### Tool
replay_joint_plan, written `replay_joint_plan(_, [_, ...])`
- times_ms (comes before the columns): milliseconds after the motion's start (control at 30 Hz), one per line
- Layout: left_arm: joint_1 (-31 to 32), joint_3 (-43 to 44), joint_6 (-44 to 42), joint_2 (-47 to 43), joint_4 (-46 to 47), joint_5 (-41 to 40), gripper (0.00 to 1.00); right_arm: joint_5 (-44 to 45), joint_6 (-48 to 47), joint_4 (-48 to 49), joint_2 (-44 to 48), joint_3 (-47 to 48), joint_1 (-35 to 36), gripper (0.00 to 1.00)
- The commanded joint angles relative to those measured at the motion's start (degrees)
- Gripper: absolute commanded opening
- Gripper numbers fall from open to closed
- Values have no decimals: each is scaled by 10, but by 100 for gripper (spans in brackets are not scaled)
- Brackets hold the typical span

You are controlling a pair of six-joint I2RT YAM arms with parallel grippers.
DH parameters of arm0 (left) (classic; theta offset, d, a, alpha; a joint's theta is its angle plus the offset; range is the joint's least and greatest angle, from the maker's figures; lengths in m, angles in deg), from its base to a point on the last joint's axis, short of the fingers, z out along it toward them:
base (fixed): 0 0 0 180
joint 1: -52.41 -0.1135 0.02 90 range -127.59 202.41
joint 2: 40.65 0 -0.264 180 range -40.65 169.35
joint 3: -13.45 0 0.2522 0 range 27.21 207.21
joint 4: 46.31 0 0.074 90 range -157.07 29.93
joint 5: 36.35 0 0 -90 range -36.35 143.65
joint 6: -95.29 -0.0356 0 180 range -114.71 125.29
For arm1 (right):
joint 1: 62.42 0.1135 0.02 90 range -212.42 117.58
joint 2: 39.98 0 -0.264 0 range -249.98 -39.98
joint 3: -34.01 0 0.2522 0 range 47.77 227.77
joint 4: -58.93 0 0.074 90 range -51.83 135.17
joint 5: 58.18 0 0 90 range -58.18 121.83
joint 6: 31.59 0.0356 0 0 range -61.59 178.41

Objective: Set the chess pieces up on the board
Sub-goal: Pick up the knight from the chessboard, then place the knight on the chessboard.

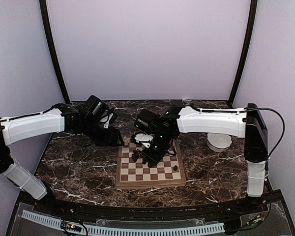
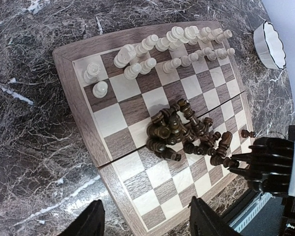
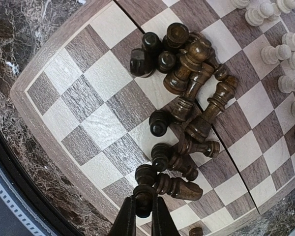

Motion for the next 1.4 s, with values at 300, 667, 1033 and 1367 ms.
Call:
replay_joint_plan(300, [0, -7, -10, -10, 6, 6, 61, 23, 13, 18, 51, 17, 1, 0])
replay_joint_plan(667, [0, -14, -23, -8, 21, 9, 61, -37, 53, 48, 74, 31, -63, 0])
replay_joint_plan(1033, [1, -120, -57, -90, 212, 98, 61, -88, 66, 35, 46, 57, -84, 0])
replay_joint_plan(1367, [0, -114, -49, -71, 163, 63, 61, -17, 77, -26, 53, 19, -90, 0])
